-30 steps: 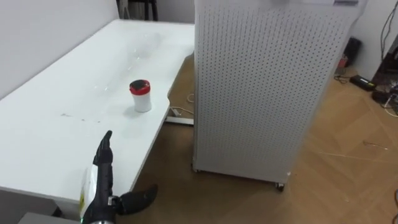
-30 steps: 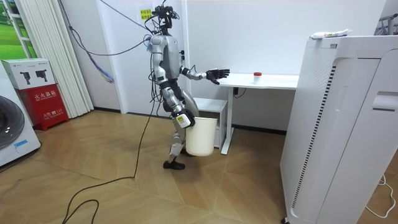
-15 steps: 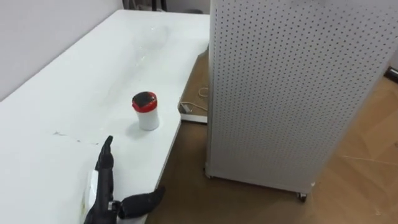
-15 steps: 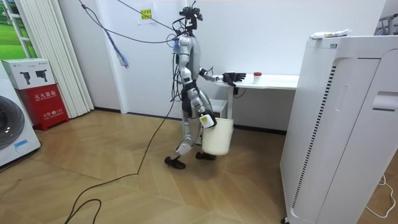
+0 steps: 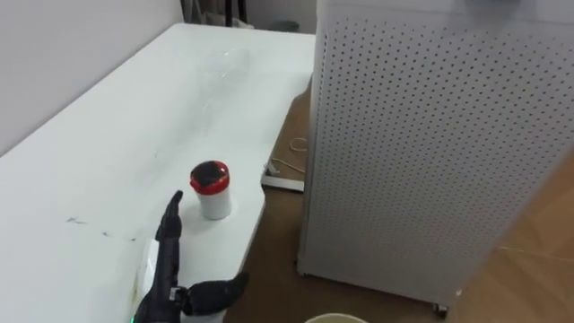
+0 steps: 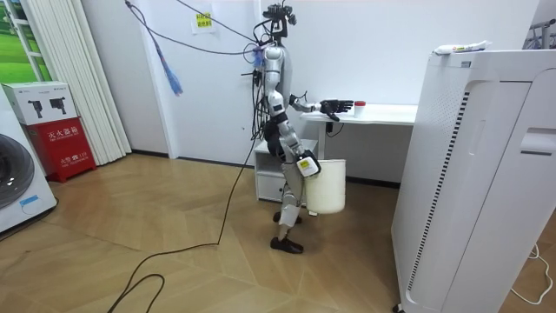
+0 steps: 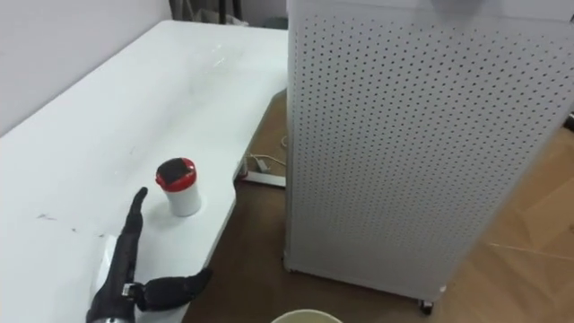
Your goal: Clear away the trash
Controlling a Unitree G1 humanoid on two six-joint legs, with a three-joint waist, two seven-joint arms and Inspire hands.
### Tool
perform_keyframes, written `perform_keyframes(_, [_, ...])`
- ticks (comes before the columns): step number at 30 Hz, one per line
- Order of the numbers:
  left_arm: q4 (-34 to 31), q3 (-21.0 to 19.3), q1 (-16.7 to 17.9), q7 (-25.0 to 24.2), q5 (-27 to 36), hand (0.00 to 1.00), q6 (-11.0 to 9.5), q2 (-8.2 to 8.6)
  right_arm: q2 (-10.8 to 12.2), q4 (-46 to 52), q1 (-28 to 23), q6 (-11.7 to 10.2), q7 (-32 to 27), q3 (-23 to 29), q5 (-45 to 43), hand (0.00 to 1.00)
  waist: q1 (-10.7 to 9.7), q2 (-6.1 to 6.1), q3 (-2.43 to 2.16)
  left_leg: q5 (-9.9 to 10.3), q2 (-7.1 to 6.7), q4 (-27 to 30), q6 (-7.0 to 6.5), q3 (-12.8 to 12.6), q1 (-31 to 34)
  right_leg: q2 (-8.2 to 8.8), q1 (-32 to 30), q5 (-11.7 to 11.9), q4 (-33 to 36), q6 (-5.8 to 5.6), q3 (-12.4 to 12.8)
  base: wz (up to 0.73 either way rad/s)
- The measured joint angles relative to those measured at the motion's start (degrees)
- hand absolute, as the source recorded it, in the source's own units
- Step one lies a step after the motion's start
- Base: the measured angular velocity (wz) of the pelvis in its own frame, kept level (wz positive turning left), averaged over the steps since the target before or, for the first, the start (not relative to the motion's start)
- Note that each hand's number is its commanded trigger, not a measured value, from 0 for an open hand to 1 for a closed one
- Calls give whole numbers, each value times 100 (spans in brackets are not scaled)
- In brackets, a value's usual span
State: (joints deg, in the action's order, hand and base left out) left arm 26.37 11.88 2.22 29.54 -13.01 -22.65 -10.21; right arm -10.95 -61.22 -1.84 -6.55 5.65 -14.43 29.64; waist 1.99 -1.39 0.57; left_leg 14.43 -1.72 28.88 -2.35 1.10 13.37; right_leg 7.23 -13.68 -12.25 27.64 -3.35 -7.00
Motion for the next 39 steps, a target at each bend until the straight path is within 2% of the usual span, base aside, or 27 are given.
perform_keyframes(1, [12, -33, 20, 15, -1, 0, -1, 1, -9, -39, 14, -5, 4, 6, 0, 100, 22, 66, -19, 30, 106, -32, 107, 78, -39, -151, 162, 88, -217, 150, -131, 13])
perform_keyframes(4, [21, -117, 47, 37, -9, 0, 3, 9, -17, -58, 30, -5, 75, 7, -17, 100, 24, 34, -5, 4, 267, -258, 268, 167, -249, -360, 408, 87, -450, 308, -264, 10])
perform_keyframes(7, [15, -162, 49, 184, -9, 0, 11, 11, -8, -51, 82, -5, 164, -35, -39, 100, 66, 17, 13, 64, 404, -266, 383, 155, -346, -495, 522, 23, -520, 422, -286, -4])
perform_keyframes(11, [14, -283, 41, 346, 2, 0, 18, 4, -11, -10, 100, -6, 268, -34, -71, 100, 110, -53, 56, 85, 517, -146, 420, 39, -303, -557, 550, -78, -513, 513, -346, 3])
perform_keyframes(18, [18, -254, 42, 356, 4, 0, 33, 11, -20, 12, 121, -5, 320, -25, -145, 100, 71, -117, 89, 25, 524, -496, 497, 69, -412, -513, 677, -88, -697, 533, -587, 16])
perform_keyframes(21, [11, -243, 42, 353, 2, 0, 32, 15, -18, 47, 129, -4, 411, -26, -163, 100, 41, -170, 85, -37, 489, -642, 487, 58, -485, -479, 721, -83, -747, 521, -609, 9])
perform_keyframes(26, [6, -219, 42, 352, 210, 0, 32, 13, -12, 119, 126, -4, 482, -26, -292, 100, 2, -164, 77, -84, 485, -766, 485, 57, -574, -478, 834, -35, -903, 513, -688, 3])
perform_keyframes(29, [23, -198, 42, 351, 415, 0, 33, 15, -11, 130, 128, -4, 503, -24, -302, 100, -15, -154, 27, -102, 487, -830, 487, 59, -616, -486, 897, -11, -989, 516, -707, 0])
perform_keyframes(34, [72, -149, 41, 356, 674, 0, 9, 13, -8, 136, 130, -4, 491, -21, -303, 100, -34, -149, 24, -216, 466, -1095, 487, 21, -797, -478, 996, 49, -1118, 511, -692, 0])
perform_keyframes(39, [230, -133, -28, 360, 943, 0, -118, 14, -8, 135, 129, -4, 475, -23, -300, 100, -31, -154, 25, -265, 456, -1182, 480, -56, -873, -462, 993, 49, -1087, 511, -607, -6])
